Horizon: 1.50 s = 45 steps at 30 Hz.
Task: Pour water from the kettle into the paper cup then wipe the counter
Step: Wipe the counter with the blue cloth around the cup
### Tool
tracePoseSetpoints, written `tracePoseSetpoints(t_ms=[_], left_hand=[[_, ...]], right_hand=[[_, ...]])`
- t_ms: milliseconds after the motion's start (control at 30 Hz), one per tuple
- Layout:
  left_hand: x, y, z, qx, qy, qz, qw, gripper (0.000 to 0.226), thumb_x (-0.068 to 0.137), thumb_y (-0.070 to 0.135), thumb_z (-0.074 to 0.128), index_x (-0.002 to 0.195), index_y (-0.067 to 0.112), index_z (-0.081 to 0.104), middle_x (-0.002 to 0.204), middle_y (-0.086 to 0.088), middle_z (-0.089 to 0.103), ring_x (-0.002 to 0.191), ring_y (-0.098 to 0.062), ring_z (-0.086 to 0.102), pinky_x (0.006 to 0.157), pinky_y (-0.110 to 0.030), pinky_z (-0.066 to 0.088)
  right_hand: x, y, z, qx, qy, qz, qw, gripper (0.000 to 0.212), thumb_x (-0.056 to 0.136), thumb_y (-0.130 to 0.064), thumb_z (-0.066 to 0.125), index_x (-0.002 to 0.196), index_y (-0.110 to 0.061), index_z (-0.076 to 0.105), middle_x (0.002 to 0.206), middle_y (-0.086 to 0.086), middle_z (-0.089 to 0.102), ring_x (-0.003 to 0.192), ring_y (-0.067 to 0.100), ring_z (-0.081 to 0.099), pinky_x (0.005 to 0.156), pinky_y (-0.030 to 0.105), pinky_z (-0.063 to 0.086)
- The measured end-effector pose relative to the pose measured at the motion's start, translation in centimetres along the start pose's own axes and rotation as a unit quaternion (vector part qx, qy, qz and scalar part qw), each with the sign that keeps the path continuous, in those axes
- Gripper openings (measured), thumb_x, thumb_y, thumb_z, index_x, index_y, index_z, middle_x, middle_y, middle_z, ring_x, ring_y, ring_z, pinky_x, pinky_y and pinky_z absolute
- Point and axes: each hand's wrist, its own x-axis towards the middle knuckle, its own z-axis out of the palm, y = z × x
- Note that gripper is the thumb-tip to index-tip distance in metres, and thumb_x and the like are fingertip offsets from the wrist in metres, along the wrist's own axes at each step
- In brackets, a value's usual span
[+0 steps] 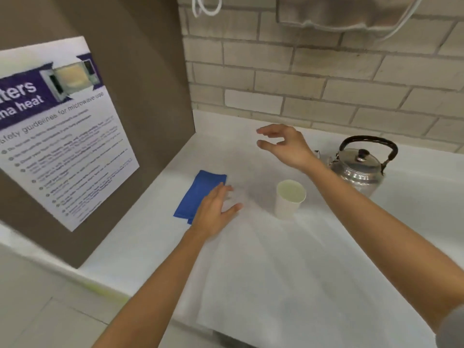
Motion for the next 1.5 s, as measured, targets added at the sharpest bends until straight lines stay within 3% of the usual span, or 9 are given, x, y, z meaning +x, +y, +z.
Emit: tracePoseSetpoints(t_ms=[200, 267, 400, 600, 800, 1033, 1267, 1333, 1500], left_hand=[[-0.5, -4.7, -5.5, 0.028, 0.093, -0.045, 0.994, 0.042, 0.1, 0.029, 0.049, 0.138, 0.012, 0.042, 0.135, -0.007, 0.057, 0.118, -0.026, 0.056, 0.096, -0.034, 0.045], [-0.1, -6.2, -6.6, 0.045, 0.079, -0.046, 0.995, 0.039, 0.102, 0.02, 0.042, 0.141, 0.011, 0.042, 0.136, -0.008, 0.057, 0.117, -0.026, 0.057, 0.097, -0.033, 0.045], [0.7, -8.3, -7.8, 0.076, 0.032, -0.027, 0.996, 0.043, 0.101, 0.012, 0.034, 0.144, 0.015, 0.039, 0.139, -0.008, 0.054, 0.117, -0.024, 0.055, 0.1, -0.036, 0.046], [1.4, -9.7, -6.8, 0.079, 0.017, 0.022, 0.997, 0.038, 0.101, 0.011, 0.032, 0.137, 0.014, 0.041, 0.133, -0.003, 0.056, 0.113, -0.026, 0.056, 0.109, -0.043, 0.038], [1.5, -11.4, -6.0, 0.099, -0.017, 0.013, 0.995, 0.047, 0.105, 0.022, 0.022, 0.152, 0.02, 0.026, 0.157, 0.001, 0.034, 0.144, -0.008, 0.029, 0.123, -0.027, 0.006], [2.0, -11.6, -5.0, 0.235, -0.039, 0.042, 0.97, 0.058, 0.099, 0.036, 0.002, 0.156, 0.024, 0.006, 0.164, 0.01, 0.007, 0.151, -0.007, 0.002, 0.124, -0.038, 0.003], [2.0, -11.5, -5.3, 0.24, -0.056, 0.047, 0.968, 0.07, 0.091, 0.044, -0.012, 0.155, 0.026, 0.007, 0.162, 0.013, 0.002, 0.149, -0.005, -0.004, 0.123, -0.036, -0.001], [2.0, -11.4, -5.4, 0.232, -0.054, 0.042, 0.97, 0.068, 0.092, 0.044, -0.008, 0.155, 0.025, 0.01, 0.162, 0.014, 0.004, 0.15, -0.005, -0.001, 0.123, -0.036, 0.001], [2.2, -11.2, -5.4, 0.232, -0.057, 0.031, 0.971, 0.066, 0.094, 0.045, -0.006, 0.155, 0.027, 0.01, 0.162, 0.016, 0.004, 0.15, -0.004, -0.001, 0.122, -0.036, 0.0]], right_hand=[[-2.0, -1.7, 10.7, 0.163, -0.065, 0.093, 0.98, 0.039, 0.096, -0.041, 0.059, 0.127, -0.018, 0.065, 0.126, -0.005, 0.065, 0.119, 0.009, 0.057, 0.081, 0.003, 0.039], [-2.8, -0.8, 14.3, 0.172, -0.055, 0.136, 0.974, 0.044, 0.098, -0.043, 0.053, 0.134, -0.018, 0.059, 0.138, -0.003, 0.06, 0.127, 0.012, 0.053, 0.093, 0.012, 0.04], [-2.6, 1.0, 20.5, -0.022, -0.03, 0.158, 0.987, 0.055, 0.101, -0.05, 0.038, 0.15, -0.023, 0.039, 0.158, 0.002, 0.038, 0.144, 0.021, 0.035, 0.118, 0.041, 0.027], [-0.8, 1.6, 27.0, -0.272, -0.032, 0.154, 0.949, 0.062, 0.103, -0.05, 0.019, 0.158, -0.027, 0.003, 0.166, 0.017, -0.002, 0.153, 0.035, -0.007, 0.123, 0.05, -0.002], [-2.7, 4.2, 25.3, -0.306, -0.008, 0.111, 0.945, 0.057, 0.105, -0.04, 0.023, 0.159, -0.025, 0.009, 0.166, 0.016, 0.005, 0.154, 0.03, 0.0, 0.123, 0.044, 0.006], [4.3, 9.0, 18.7, -0.325, 0.042, 0.309, 0.893, 0.059, 0.107, -0.035, 0.019, 0.157, -0.016, -0.004, 0.166, 0.015, -0.007, 0.153, 0.036, -0.008, 0.124, 0.048, 0.001], [0.1, 5.3, 24.4, -0.316, -0.003, 0.114, 0.942, 0.056, 0.103, -0.036, 0.023, 0.157, -0.021, 0.022, 0.165, 0.008, 0.018, 0.153, 0.032, 0.011, 0.123, 0.047, 0.012], [-1.9, 6.5, 22.9, -0.325, 0.05, 0.148, 0.933, 0.056, 0.101, -0.035, 0.024, 0.155, -0.02, 0.029, 0.162, 0.009, 0.029, 0.151, 0.032, 0.021, 0.12, 0.048, 0.02], [3.2, 10.0, 18.0, -0.325, 0.089, 0.304, 0.891, 0.057, 0.106, -0.035, 0.021, 0.159, -0.02, 0.006, 0.167, 0.009, 0.002, 0.154, 0.032, -0.003, 0.124, 0.046, 0.003]])
